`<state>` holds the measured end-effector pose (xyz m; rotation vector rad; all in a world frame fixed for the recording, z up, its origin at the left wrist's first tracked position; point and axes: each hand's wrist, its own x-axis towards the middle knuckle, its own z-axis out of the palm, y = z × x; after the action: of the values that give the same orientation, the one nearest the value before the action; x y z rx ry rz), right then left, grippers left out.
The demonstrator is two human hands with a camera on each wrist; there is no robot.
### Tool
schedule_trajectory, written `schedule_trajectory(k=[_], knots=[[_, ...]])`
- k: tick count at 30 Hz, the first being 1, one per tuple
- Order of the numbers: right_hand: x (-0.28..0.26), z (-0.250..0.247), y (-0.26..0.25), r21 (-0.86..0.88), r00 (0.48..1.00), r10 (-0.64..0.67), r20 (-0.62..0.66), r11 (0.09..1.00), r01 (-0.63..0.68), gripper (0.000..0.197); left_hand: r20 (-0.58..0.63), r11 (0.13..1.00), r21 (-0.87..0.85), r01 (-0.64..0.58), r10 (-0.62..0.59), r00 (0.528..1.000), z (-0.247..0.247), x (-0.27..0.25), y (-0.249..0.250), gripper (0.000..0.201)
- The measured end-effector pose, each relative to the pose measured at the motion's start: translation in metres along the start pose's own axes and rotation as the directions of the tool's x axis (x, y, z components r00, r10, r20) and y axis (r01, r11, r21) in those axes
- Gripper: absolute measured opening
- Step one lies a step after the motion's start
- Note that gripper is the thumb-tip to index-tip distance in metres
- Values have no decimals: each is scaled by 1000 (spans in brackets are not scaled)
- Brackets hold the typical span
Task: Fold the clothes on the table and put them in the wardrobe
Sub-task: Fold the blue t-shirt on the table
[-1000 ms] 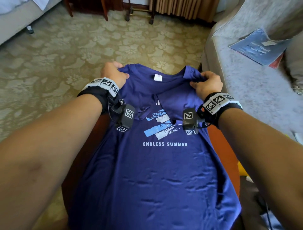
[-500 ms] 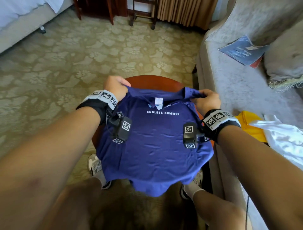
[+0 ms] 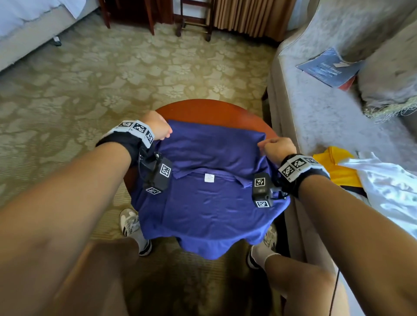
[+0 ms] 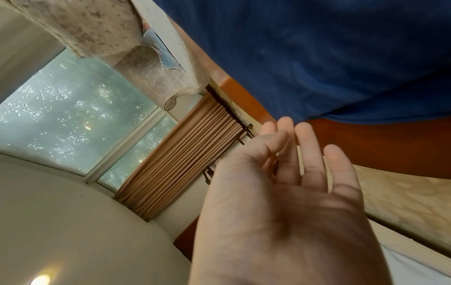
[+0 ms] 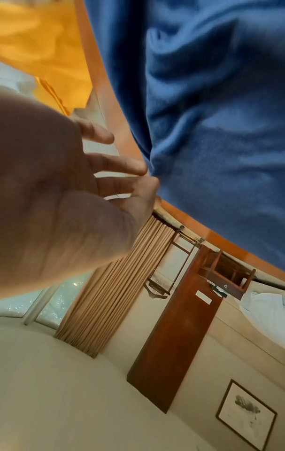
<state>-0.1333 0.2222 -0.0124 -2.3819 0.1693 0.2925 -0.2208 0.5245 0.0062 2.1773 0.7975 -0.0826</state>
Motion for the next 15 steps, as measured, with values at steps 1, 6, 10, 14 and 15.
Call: schedule_trajectory(k=[1,6,10,14,15], knots=[[6,3,-3,-2,1000,12,-7,1000,-12,20,-1,1000,9,9,-9,1000,1,6,2,19],[35,21,-9,5,997,79,-22,997,-79,26,-29,990,127,63,-60,998,10,30,8,7],[56,30,-8,-11,984,170,-50,985,-171,55,-78,979,174,106,-93,993,19,49,10,5],[71,33,-5,13,968,239,-73,971,-239,60,-71,981,79,175,-170,983,27,61,12,29],[72,33,-7,10,966,246,-76,969,-246,63,-73,981,59,186,-182,981,28,63,12,29]])
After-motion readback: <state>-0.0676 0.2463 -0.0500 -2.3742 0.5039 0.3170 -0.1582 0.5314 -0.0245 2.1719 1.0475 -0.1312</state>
